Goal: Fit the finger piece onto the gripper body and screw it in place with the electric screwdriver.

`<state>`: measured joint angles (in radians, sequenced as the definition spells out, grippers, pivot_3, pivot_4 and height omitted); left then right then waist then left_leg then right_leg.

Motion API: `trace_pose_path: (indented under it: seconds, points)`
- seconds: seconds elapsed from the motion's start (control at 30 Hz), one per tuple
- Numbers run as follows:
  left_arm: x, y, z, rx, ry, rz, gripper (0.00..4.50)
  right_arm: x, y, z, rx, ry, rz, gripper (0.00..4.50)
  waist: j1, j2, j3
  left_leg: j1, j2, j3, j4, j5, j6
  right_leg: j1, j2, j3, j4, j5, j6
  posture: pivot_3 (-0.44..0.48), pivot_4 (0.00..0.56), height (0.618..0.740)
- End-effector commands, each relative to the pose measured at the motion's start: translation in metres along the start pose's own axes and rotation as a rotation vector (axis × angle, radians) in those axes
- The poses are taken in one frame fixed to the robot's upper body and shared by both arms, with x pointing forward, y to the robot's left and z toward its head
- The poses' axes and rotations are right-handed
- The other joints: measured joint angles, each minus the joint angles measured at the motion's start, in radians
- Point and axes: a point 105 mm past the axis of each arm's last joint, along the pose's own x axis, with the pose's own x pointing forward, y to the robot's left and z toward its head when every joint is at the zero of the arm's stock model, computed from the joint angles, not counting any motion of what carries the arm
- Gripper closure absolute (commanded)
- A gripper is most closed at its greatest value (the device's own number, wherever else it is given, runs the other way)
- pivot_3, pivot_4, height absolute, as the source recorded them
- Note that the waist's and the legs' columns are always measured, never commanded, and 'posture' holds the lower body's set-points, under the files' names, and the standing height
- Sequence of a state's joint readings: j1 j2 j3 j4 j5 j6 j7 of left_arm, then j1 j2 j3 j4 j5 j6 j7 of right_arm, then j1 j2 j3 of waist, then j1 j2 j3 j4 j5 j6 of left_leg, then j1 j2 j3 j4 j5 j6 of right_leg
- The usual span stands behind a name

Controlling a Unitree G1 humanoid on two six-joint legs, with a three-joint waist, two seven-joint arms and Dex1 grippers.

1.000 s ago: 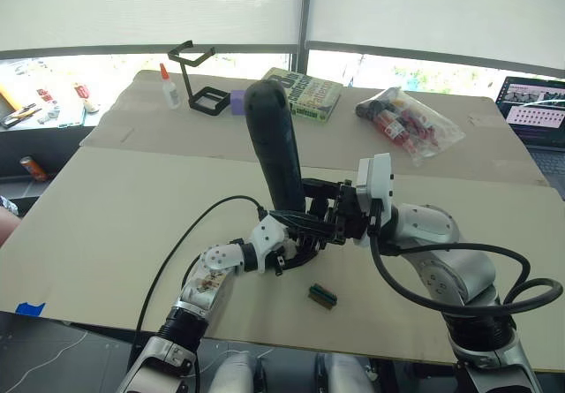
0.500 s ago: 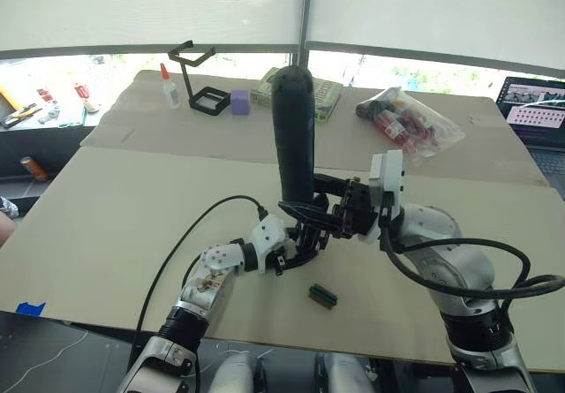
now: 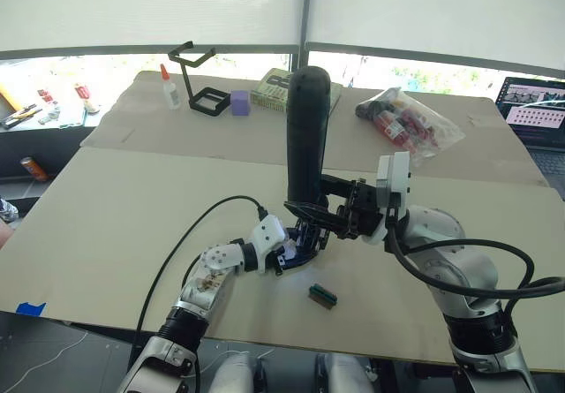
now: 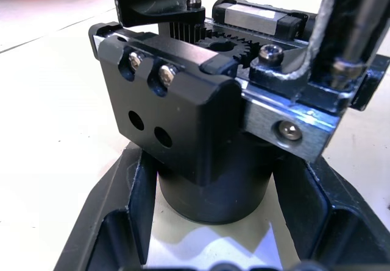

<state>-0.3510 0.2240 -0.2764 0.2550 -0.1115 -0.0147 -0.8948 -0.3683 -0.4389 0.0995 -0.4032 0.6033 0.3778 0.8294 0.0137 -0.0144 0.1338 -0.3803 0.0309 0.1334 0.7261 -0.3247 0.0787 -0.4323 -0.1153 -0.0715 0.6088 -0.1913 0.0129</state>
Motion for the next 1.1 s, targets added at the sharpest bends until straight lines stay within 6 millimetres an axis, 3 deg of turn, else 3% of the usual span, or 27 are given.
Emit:
trace_pose_path:
  seconds: [0.03, 0.2, 0.57, 0.97, 1.1]
  points:
    - [0.003, -0.008, -0.007, -0.021, 0.026, -0.036, 2.22, -0.009, -0.001, -0.039, 0.089, 0.15, -0.025, 2.57, 0.0, 0.0, 0.0, 0.0, 0.0, 0.0, 0.0, 0.0, 0.0, 0.0, 0.0, 0.0, 0.0, 0.0, 0.0, 0.0, 0.15, 0.74]
    - [0.004, -0.008, -0.007, -0.022, 0.025, -0.036, 2.22, -0.007, 0.002, -0.03, 0.069, 0.129, -0.001, 2.57, 0.0, 0.0, 0.0, 0.0, 0.0, 0.0, 0.0, 0.0, 0.0, 0.0, -0.001, 0.0, 0.0, 0.0, 0.0, 0.0, 0.15, 0.74]
    - [0.004, -0.003, -0.011, -0.015, 0.046, -0.004, 2.22, 0.003, 0.012, 0.056, -0.135, -0.137, 0.168, 2.57, 0.004, 0.001, 0.001, -0.009, -0.001, 0.0, 0.0, 0.003, -0.005, -0.007, 0.0, -0.001, 0.0, 0.001, 0.002, 0.0, 0.15, 0.74]
    - [0.008, 0.003, -0.01, -0.054, 0.021, 0.032, 2.22, -0.008, 0.021, 0.086, -0.141, -0.213, 0.264, 2.57, 0.012, 0.001, 0.001, -0.008, -0.001, 0.0, 0.001, 0.0, 0.001, -0.006, -0.001, -0.002, 0.0, 0.002, 0.002, 0.0, 0.15, 0.74]
    - [0.005, 0.006, -0.007, -0.075, -0.004, 0.043, 0.31, -0.014, 0.03, 0.094, -0.118, -0.202, 0.3, 2.57, 0.012, 0.001, 0.001, -0.009, -0.001, 0.0, 0.001, 0.0, 0.0, -0.006, -0.001, -0.002, 0.0, 0.002, 0.002, 0.0, 0.15, 0.74]
